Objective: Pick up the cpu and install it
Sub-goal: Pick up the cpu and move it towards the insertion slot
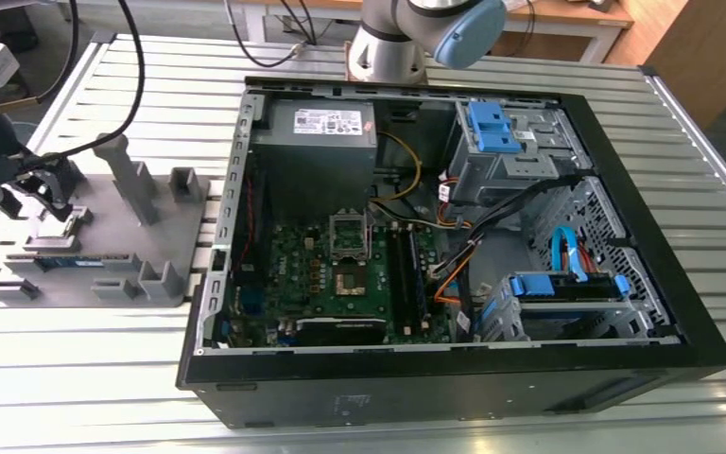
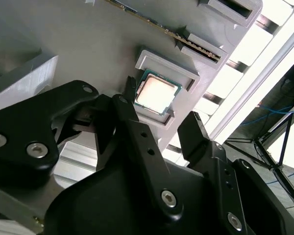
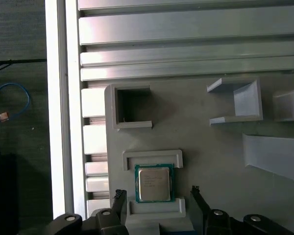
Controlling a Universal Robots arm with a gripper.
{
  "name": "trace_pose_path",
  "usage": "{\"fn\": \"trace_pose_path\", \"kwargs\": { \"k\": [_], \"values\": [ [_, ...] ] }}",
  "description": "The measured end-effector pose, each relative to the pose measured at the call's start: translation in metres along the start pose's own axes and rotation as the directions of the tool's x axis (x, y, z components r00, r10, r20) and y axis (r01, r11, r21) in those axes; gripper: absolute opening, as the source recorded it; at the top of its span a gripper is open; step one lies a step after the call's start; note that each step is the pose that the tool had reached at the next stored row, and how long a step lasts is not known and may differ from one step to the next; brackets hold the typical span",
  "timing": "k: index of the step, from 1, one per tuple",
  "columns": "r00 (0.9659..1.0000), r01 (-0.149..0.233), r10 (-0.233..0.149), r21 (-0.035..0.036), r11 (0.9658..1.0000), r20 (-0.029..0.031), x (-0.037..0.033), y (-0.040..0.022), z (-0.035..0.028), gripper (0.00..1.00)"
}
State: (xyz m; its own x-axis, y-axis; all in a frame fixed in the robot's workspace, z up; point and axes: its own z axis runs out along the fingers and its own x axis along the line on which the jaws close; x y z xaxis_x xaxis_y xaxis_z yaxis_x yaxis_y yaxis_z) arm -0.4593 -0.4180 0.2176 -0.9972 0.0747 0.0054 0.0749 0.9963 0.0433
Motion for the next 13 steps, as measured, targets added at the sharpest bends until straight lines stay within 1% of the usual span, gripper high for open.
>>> {"fn": "trace_pose_path", "kwargs": {
  "k": [2,3,6,10,13],
  "values": [
    [1.0000,0.000,0.000,0.0000,1.0000,0.0000,0.0000,0.0000,0.0000,0.58],
    [1.0000,0.000,0.000,0.0000,1.0000,0.0000,0.0000,0.0000,0.0000,0.64],
    [1.0000,0.007,-0.007,-0.0001,1.0000,0.0001,0.0000,0.0000,0.0004,0.64],
    [0.9995,0.031,-0.031,0.0000,0.9995,0.0011,0.0000,0.0001,0.0028,0.64],
    [0.9991,0.043,-0.043,-0.0001,0.9991,0.0042,0.0001,0.0010,0.0063,0.64]
  ]
}}
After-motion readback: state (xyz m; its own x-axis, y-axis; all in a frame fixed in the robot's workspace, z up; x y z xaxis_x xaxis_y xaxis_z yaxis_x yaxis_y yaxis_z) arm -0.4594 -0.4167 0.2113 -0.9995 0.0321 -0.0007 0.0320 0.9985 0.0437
